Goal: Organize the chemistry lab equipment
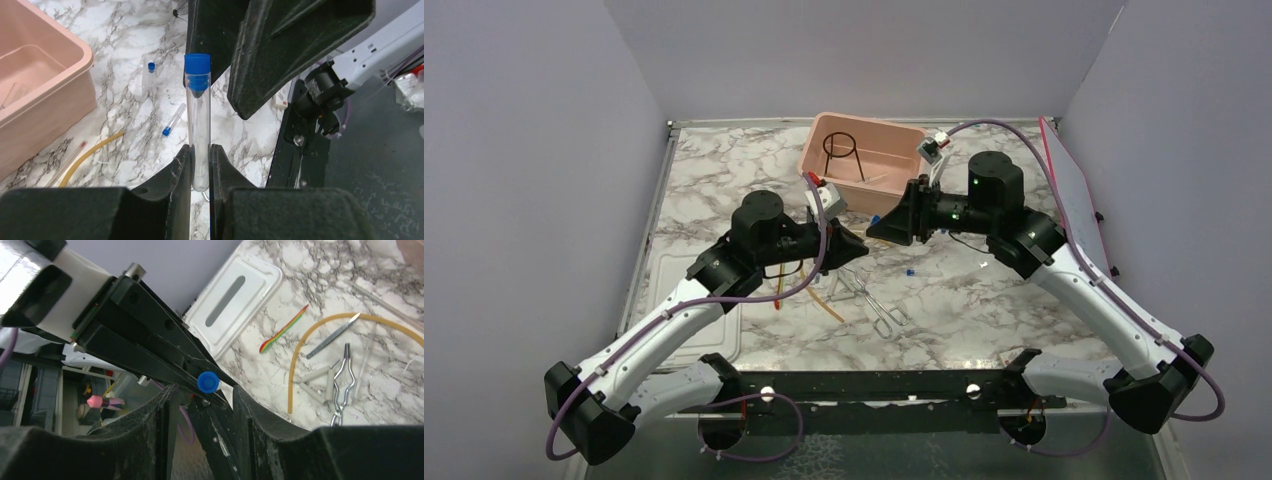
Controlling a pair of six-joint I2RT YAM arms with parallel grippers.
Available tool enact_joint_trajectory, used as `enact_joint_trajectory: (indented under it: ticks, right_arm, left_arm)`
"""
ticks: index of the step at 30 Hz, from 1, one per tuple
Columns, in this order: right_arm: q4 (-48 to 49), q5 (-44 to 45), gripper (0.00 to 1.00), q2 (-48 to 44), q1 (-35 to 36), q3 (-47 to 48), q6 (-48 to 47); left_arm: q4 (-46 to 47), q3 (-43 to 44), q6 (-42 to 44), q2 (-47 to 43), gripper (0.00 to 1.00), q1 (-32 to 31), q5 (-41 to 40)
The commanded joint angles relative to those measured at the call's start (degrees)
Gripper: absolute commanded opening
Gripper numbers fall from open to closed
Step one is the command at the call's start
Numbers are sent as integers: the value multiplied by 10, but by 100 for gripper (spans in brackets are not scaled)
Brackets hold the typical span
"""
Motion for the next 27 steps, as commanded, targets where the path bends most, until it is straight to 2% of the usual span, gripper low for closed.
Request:
enact_joint_trajectory:
  ticks: [1, 11, 15, 18, 22, 24, 27]
  right_arm:
    - [-46, -21, 45, 9, -1, 21, -33]
    - [-30, -46, 30, 27, -1, 24, -40]
    - [-32, -56, 15, 30, -1, 23, -43]
    - [-39, -49, 9, 27, -1, 23, -52]
    - [-81, 47, 7, 18, -1, 33, -92]
    - [-112, 134, 6, 13, -1, 39, -120]
    - [-141, 278, 6, 9, -1, 31, -153]
  left_arm:
    - [-36, 21, 55, 0, 0, -1, 28]
    - [-64, 24, 85, 5, 0, -1, 49]
    - [-65, 24, 84, 2, 0, -1, 40]
    - [-65, 22, 81, -3, 2, -1, 25]
    - [-67, 14, 70, -16, 69, -1, -44]
    - [-67, 0, 67, -32, 81, -1, -102]
    - [-64, -16, 46, -55, 86, -1, -175]
